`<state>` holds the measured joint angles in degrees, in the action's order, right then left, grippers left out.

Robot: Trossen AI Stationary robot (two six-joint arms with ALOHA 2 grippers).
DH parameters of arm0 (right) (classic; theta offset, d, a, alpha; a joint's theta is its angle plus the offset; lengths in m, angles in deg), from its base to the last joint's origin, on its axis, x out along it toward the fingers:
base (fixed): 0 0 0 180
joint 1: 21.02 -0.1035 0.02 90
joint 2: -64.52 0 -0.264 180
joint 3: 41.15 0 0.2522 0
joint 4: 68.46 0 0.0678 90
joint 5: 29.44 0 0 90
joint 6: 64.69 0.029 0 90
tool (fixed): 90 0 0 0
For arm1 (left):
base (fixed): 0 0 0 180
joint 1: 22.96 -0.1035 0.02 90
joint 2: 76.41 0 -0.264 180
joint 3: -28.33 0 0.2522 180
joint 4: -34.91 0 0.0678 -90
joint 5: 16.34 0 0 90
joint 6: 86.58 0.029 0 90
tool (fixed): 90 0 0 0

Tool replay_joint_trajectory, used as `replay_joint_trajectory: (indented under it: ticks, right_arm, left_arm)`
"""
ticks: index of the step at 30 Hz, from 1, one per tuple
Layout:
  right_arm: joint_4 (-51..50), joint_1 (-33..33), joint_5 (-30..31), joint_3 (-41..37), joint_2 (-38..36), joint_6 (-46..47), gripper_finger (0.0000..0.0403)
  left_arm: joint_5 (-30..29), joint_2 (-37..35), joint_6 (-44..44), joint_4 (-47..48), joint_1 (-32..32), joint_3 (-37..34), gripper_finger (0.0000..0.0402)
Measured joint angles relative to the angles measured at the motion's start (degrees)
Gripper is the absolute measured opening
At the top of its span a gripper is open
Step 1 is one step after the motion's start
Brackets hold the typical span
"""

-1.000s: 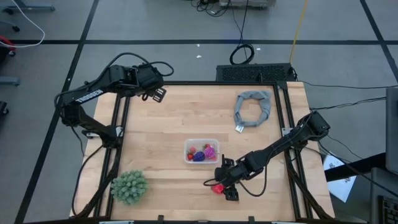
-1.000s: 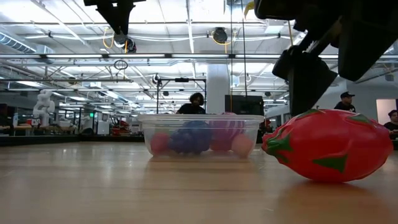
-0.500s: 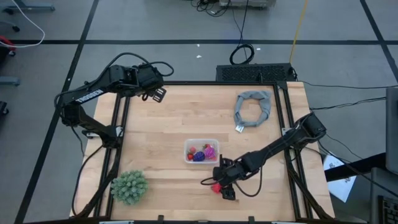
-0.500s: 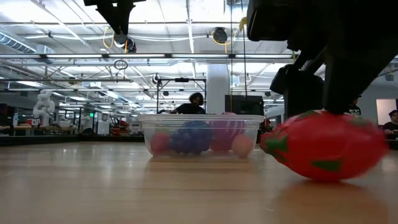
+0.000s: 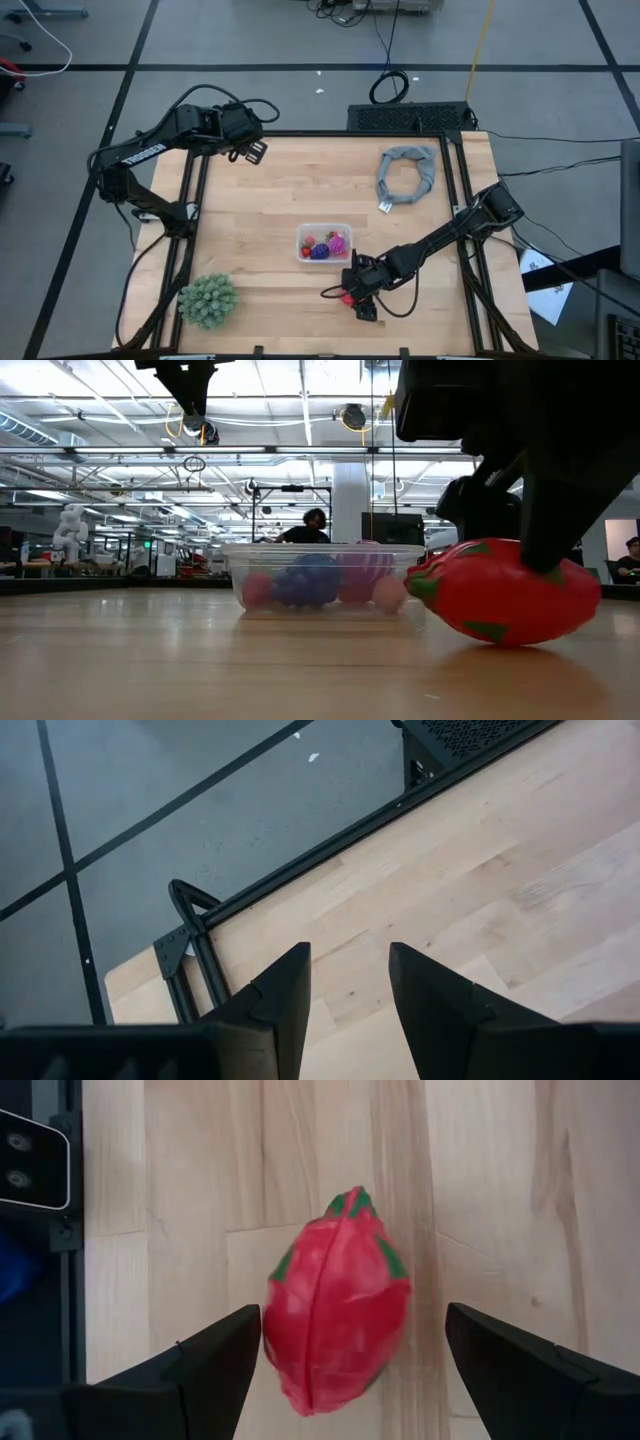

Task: Pick and placing Produce into tupperware
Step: Put the dragon fruit into the bin

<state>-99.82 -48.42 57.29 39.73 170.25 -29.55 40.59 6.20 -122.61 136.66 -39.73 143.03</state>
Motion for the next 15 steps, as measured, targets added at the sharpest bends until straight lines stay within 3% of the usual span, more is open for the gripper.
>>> replay_joint_trajectory:
  ticks: [15]
  right_arm:
    - [3.0,0.1,-0.4,0.0,2.6,0.5,0.0311]
  left_arm:
    - [0.0,0.0,0.0,0.0,0.0,0.0,0.0143]
